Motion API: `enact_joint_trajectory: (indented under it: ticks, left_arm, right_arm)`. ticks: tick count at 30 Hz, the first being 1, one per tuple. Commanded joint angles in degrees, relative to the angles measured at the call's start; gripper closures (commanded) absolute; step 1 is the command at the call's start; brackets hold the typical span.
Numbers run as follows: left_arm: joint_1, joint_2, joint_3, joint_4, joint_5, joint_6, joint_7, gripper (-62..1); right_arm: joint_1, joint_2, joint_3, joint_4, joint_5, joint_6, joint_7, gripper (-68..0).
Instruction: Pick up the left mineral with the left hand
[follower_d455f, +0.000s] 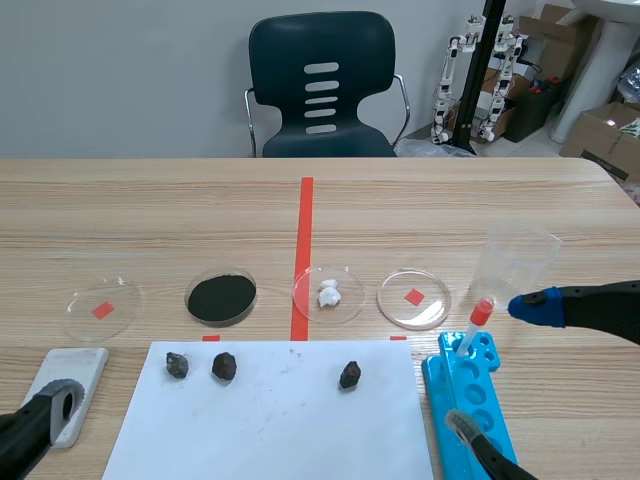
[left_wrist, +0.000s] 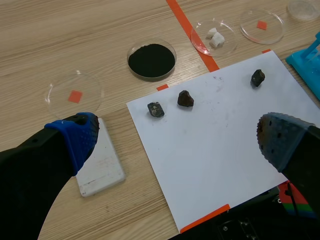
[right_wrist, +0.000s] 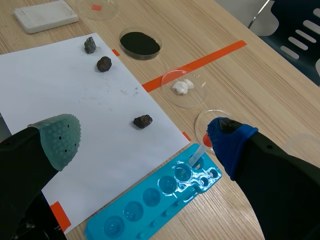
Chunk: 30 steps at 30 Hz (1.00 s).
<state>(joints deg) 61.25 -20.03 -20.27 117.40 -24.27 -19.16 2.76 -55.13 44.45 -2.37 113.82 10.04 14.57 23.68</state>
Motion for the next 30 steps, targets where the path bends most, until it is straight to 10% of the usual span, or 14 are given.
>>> enact_joint_trajectory:
  ticks: [1,23,30]
  left_arm:
    - [-0.2,0.31,0.28,0.79,-0.52,-0.09,-0.81,-62.3]
    - [-0.9,0.31,0.33,0.79,-0.52,-0.13,-0.07,-62.3]
    - [-8.24,0.28,0.57,0.76,-0.55,0.15,14.29,-62.3]
  right_arm:
    - [0.04,0.0,0.04,0.31,0.61,-0.02,0.63,-52.9]
    - [0.04,-0.02,0.04,0.31,0.61,-0.02,0.63,-52.9]
    - [0.04,-0.02,0.04,0.31,0.61,-0.02,0.61,-52.9]
